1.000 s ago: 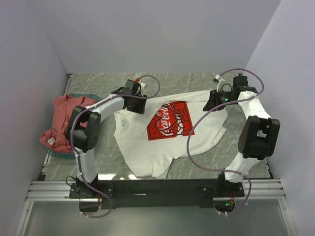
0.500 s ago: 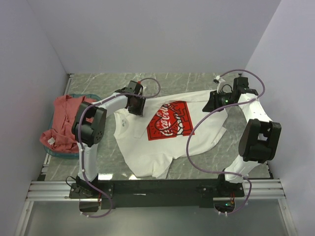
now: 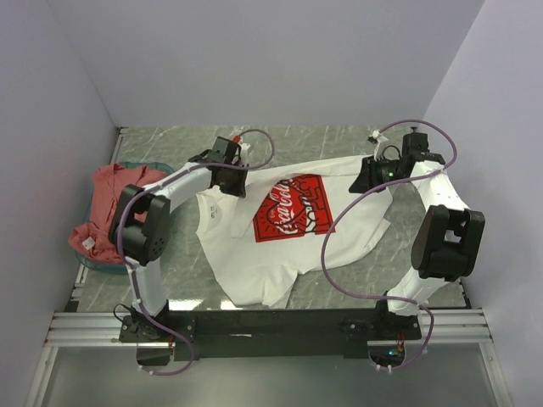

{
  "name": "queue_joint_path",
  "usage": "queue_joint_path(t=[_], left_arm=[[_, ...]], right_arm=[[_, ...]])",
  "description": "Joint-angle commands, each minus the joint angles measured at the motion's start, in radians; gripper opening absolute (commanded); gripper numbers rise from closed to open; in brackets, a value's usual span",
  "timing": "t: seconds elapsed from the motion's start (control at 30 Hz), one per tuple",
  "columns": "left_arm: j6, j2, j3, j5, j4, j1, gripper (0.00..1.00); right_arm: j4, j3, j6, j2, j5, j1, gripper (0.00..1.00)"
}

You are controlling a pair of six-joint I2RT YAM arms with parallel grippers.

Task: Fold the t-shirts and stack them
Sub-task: Fold the tshirt

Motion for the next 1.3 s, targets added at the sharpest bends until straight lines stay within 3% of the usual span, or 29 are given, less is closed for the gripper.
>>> queue_joint_path(t=[0.0, 0.17, 0.23, 0.27, 0.4, 0.5, 0.57, 0.67, 0.7, 0.73, 0.8, 0.83, 0.93, 1.03, 1.17, 1.27], left_arm=[[0.017, -0.103, -0.050, 0.104, 0.042, -0.007, 0.01], [0.014, -0.145, -0.112, 0.261, 0.055, -0.027, 0.03], [0.008, -0.138, -0.130, 0.308, 0.061, -0.042, 0.10], [0.008, -0.125, -0.135, 0.348, 0.061, -0.048, 0.21], [0.024, -0.088, -0.126, 0.447, 0.019, -0.093, 0.34], [0.049, -0.102, -0.117, 0.464, -0.003, -0.125, 0.36], [0.035, -0.167, -0.132, 0.422, 0.009, -0.130, 0.37], [0.011, -0.325, -0.194, 0.208, 0.081, -0.130, 0.39], [0.002, -0.371, -0.219, 0.072, 0.112, -0.130, 0.45], [-0.032, -0.413, -0.248, 0.003, 0.139, -0.122, 0.49], [-0.093, -0.517, -0.328, -0.131, 0.204, -0.098, 0.68], [-0.173, -0.558, -0.351, -0.167, 0.215, -0.040, 0.73], [-0.328, -0.574, -0.429, -0.101, 0.245, 0.133, 0.73], [-0.426, -0.528, -0.477, -0.075, 0.287, 0.236, 0.69], [-0.529, -0.404, -0.416, -0.078, 0.322, 0.297, 0.58], [-0.563, -0.297, -0.336, -0.109, 0.328, 0.300, 0.56]], right_arm=[[0.027, -0.003, -0.010, -0.030, -0.010, -0.007, 0.41], [0.029, 0.000, -0.007, -0.027, -0.007, -0.010, 0.41], [0.027, 0.001, -0.007, -0.026, -0.007, -0.011, 0.41], [0.027, 0.003, -0.009, -0.024, -0.006, -0.013, 0.41], [0.029, 0.003, -0.007, -0.023, 0.002, -0.019, 0.41], [0.029, 0.004, -0.009, -0.017, 0.004, -0.024, 0.41], [0.027, 0.004, -0.009, -0.015, 0.008, -0.025, 0.41], [0.033, 0.004, -0.010, -0.012, 0.023, -0.025, 0.41], [0.035, 0.006, -0.010, -0.012, 0.028, -0.028, 0.41], [0.041, 0.008, -0.006, -0.009, 0.031, -0.028, 0.41], [0.050, 0.014, 0.003, -0.003, 0.050, -0.030, 0.41], [0.064, 0.023, 0.014, 0.000, 0.060, -0.034, 0.41], [0.087, 0.040, 0.029, 0.011, 0.100, -0.045, 0.42], [0.084, 0.083, 0.037, 0.045, 0.112, -0.050, 0.42], [0.093, 0.092, 0.049, 0.069, 0.111, -0.051, 0.42], [0.101, 0.083, 0.051, 0.080, 0.119, -0.051, 0.42]])
